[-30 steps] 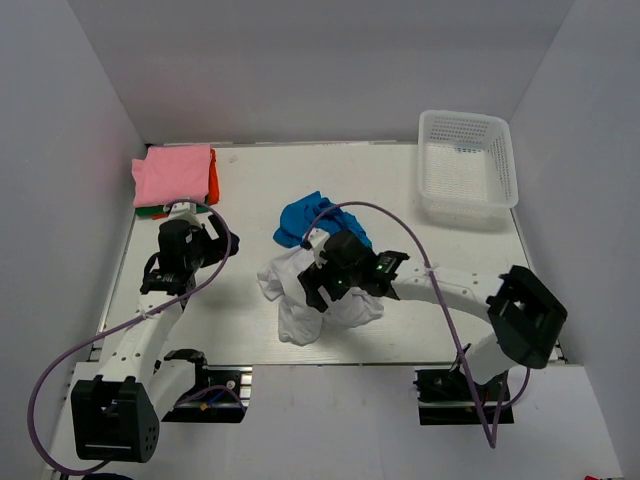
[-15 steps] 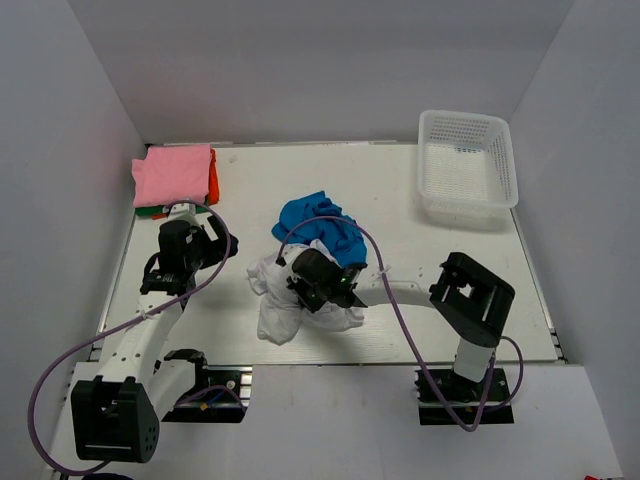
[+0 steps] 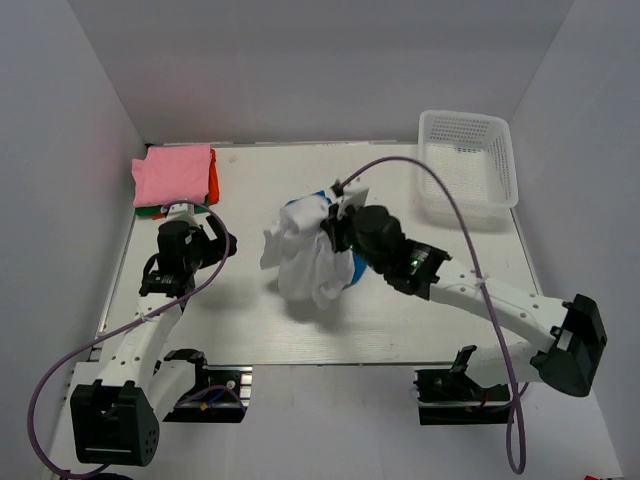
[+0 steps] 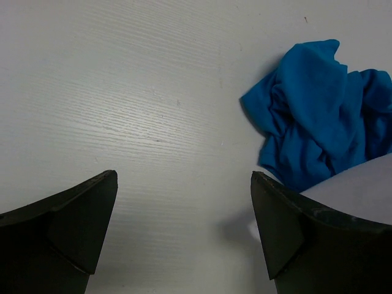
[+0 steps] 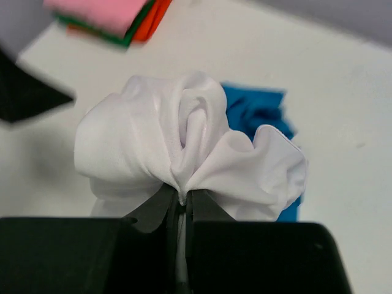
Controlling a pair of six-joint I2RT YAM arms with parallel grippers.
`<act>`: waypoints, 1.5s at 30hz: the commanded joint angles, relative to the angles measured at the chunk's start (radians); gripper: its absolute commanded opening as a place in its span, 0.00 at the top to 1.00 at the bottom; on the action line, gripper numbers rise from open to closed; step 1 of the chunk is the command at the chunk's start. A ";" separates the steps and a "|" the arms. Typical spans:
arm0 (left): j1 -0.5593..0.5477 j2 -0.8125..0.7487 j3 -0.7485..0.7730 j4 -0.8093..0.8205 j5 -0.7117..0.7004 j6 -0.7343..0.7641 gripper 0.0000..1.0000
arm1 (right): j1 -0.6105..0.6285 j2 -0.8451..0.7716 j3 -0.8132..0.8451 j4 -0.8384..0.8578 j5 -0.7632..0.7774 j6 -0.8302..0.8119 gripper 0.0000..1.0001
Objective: Fold and stack the t-shirts
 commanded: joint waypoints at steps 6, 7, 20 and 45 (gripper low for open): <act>0.006 0.007 0.044 -0.016 0.011 -0.001 0.00 | -0.186 -0.074 0.220 0.256 0.281 -0.251 1.00; 0.006 0.007 0.044 -0.016 0.011 -0.001 0.00 | -0.238 -0.067 0.247 0.260 0.289 -0.280 1.00; 0.006 0.037 0.044 -0.016 0.034 0.021 0.00 | -0.749 0.326 0.762 0.028 0.136 -0.321 1.00; -0.104 0.355 0.142 0.139 0.428 0.073 0.00 | -1.079 0.581 0.775 -0.199 -0.255 -0.100 0.10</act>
